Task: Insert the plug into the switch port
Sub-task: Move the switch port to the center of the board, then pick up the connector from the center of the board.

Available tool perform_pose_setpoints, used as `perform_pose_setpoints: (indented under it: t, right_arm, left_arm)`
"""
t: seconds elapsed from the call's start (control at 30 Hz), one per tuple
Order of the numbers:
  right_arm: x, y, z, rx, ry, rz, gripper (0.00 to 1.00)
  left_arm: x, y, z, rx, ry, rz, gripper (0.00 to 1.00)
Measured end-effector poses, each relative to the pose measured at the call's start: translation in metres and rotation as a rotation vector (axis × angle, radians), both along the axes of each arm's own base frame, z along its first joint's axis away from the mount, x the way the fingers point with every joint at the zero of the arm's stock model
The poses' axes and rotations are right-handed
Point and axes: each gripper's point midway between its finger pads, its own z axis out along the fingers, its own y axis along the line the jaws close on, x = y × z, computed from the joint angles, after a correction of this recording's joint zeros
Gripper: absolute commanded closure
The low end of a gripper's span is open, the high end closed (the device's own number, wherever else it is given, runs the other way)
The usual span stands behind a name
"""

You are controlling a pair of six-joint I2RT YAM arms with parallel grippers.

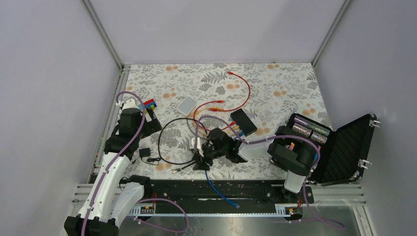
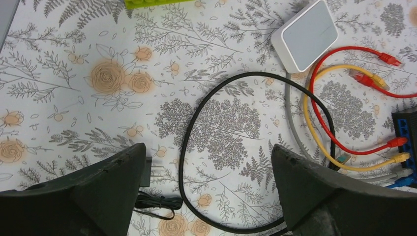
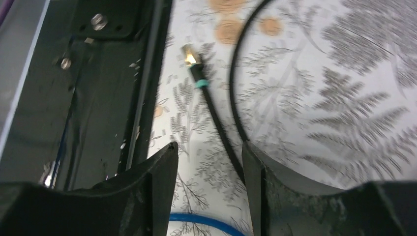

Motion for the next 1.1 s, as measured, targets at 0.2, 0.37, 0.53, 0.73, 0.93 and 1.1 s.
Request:
perform_pose_setpoints:
  t: [0.2,0.37,0.53,0.73,0.93,1.1]
  right_arm:
    - [-0.028,0.010,-0.023,0.066,-0.115,0.190,0.53]
    - [-0.029,0.032,-0.021,0.094,-0.213,0.267,0.55]
    - [-0.028,0.058,-0.012,0.122,-0.310,0.314,0.55]
    - [-0.032,0.064,-0.032,0.066,-0.311,0.364,0.56]
    - [-0.037,0.070,-0.033,0.018,-0.326,0.405,0.95]
    - [-0.039,0.069,-0.030,-0.004,-0.290,0.392,1.00]
  left_arm:
    - [-0.003,-0.002,-0.004,-0.004,0.020,-0.010,0.05]
    - [-0.007,-0.007,0.000,-0.021,-0.014,-0.043,0.06]
    - [-0.008,-0.004,0.007,-0.019,-0.050,-0.032,0.09]
    - [-0.010,-0.004,0.008,-0.027,-0.076,-0.028,0.12]
    - [-0.011,-0.002,0.009,-0.030,-0.087,-0.008,0.12]
    - [-0.012,0.001,0.012,-0.022,-0.103,0.006,0.05]
